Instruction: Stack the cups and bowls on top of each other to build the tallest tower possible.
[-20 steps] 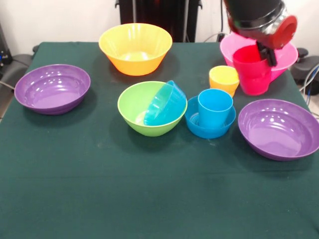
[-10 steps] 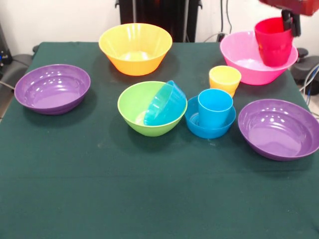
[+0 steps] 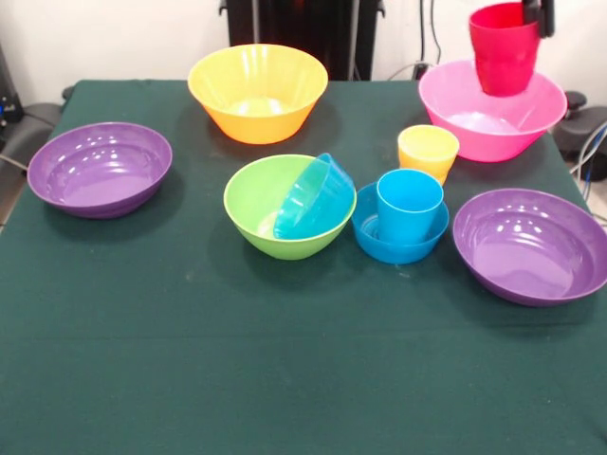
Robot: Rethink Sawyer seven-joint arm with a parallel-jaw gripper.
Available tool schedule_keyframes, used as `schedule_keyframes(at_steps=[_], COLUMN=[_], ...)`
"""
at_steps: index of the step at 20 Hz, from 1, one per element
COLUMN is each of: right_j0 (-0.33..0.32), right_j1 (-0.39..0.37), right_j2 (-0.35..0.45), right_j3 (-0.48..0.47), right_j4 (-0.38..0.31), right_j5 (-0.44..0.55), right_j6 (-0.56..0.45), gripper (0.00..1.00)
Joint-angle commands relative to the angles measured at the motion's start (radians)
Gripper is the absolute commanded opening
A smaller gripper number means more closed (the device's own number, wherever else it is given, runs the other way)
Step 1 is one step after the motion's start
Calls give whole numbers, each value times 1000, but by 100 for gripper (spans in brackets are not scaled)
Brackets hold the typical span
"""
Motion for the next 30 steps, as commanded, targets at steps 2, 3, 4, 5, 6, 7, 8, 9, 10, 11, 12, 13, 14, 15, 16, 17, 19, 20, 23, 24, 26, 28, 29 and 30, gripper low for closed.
schedule_keyframes(at_steps=[2, 3, 4, 5, 6, 7, 8, 9, 10, 11, 12, 13, 14, 15, 16, 17, 19, 20, 23, 24, 26, 28, 29, 30], right_j0=[-28, -32, -36, -37, -46, -47, -52, -54, -60, -63, -71, -73, -79, -80, -83, -84, -87, -91, -98, -96, -90, -78, -72, -67], right_j1=[45, 63, 80, 81, 125, 127, 158, 160, 180, 183, 194, 195, 207, 210, 213, 214, 208, 207, 196, 189, 182, 182, 184, 187], right_j2=[-47, -47, -47, -47, -44, -43, -39, -36, -32, -28, -27, -25, -26, -27, -31, -31, -26, -21, -8, 2, 11, 16, 20, 23], right_j3=[56, 48, 40, 44, 6, 6, -27, -28, -56, -58, -74, -76, -89, -94, -99, -98, -77, -68, -26, 7, 40, 61, 70, 79], right_j4=[-112, -118, -125, -127, -138, -141, -147, -148, -153, -154, -160, -162, -171, -176, -188, -192, -198, -200, -202, -201, -202, -203, -201, -200], right_j5=[-123, -136, -150, -155, -164, -170, -171, -175, -173, -173, -172, -174, -175, -174, -170, -172, -191, -207, -252, -284, -317, -341, -352, -364], right_j6=[31, 23, 16, 13, 6, 4, 1, -2, -9, -10, -17, -16, -22, -24, -30, -31, -33, -33, -27, -20, -10, 0, 5, 10], gripper=[0, 0, 0, 0, 0, 0, 0, 0, 0, 0, 0, 0, 0, 0, 0, 0, 0, 0, 0, 0, 0, 0, 0, 0])
